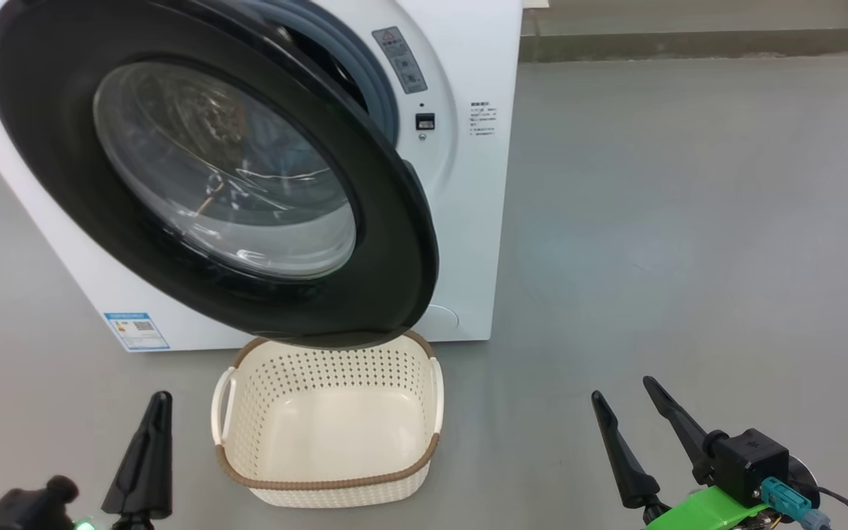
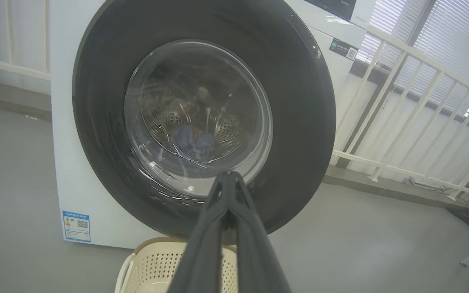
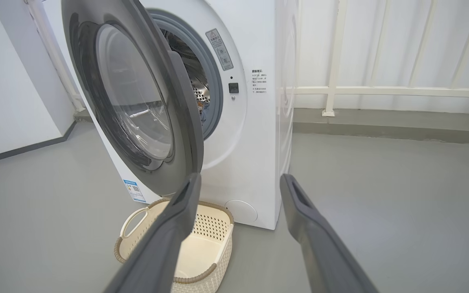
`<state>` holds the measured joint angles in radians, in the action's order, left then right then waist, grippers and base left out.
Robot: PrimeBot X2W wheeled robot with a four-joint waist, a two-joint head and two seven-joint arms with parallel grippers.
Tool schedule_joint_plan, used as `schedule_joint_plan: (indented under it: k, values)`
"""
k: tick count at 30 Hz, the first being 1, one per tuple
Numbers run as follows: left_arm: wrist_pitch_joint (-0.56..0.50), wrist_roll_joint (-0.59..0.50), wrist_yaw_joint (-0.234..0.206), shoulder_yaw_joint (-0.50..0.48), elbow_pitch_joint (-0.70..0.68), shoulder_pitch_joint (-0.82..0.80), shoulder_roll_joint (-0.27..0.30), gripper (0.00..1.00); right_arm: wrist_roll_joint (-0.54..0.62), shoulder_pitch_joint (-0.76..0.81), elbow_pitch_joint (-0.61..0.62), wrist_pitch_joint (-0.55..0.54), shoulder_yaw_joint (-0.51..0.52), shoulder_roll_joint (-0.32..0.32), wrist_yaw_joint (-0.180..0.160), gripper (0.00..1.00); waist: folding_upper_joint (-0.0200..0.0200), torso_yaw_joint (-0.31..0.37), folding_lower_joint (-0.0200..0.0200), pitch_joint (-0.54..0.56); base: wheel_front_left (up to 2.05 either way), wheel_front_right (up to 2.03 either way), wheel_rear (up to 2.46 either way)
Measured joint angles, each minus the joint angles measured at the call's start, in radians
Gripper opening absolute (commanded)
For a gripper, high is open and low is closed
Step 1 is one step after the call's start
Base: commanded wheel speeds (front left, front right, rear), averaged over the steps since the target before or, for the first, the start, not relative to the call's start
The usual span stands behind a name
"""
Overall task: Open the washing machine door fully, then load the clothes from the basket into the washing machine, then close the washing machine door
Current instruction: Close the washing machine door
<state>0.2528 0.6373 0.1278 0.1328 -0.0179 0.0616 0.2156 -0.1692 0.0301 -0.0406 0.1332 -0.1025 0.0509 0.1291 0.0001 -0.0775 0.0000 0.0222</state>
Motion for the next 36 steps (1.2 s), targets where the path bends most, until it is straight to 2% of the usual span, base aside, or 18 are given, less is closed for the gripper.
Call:
schedule_joint_plan:
  k: [3, 7, 9, 10, 11, 12, 36]
  values:
    - [0.002, -0.145, 0.0, -0.025, 0.001, 0.008, -0.03, 0.0, 0.0, 0.0, 0.001, -0.001, -0.002, 0.0, 0.0, 1.0, 0.0, -0.009, 0.0, 0.004, 0.0, 0.0, 0.0]
    - [0.002, -0.249, 0.0, -0.024, 0.02, 0.04, -0.055, 0.0, 0.0, 0.0, 0.001, -0.001, -0.007, 0.0, 0.0, 1.0, 0.0, -0.014, 0.0, 0.009, 0.0, 0.0, 0.0]
    - [0.002, -0.264, 0.0, -0.024, 0.025, 0.046, -0.066, 0.0, 0.0, 0.0, 0.001, -0.001, -0.009, 0.0, 0.0, 1.0, 0.0, -0.014, 0.0, 0.01, 0.0, 0.0, 0.0]
    - [0.002, -0.269, 0.0, -0.023, 0.025, 0.047, -0.071, 0.31, 0.0, 0.0, 0.0, -0.001, -0.01, 0.0, 0.0, 1.0, 0.0, -0.014, 0.0, 0.01, 0.0, 0.0, 0.0]
    - [0.002, -0.271, 0.0, -0.021, 0.028, 0.047, -0.074, 0.88, 0.0, 0.0, 0.0, -0.001, -0.01, 0.0, 0.0, 1.0, 0.0, -0.014, 0.0, 0.01, 0.0, 0.0, 0.0]
    - [0.003, -0.271, 0.0, -0.016, 0.033, 0.047, -0.075, 1.0, 0.0, 0.0, 0.0, -0.001, -0.011, 0.0, 0.0, 1.0, 0.0, -0.013, 0.0, 0.01, 0.0, 0.0, 0.0]
    - [0.002, -0.262, 0.0, 0.037, 0.11, 0.045, -0.072, 1.0, -0.002, 0.0, -0.004, 0.002, -0.013, 0.0, 0.0, 1.0, 0.0, -0.003, 0.0, -0.003, 0.0, 0.0, 0.0]
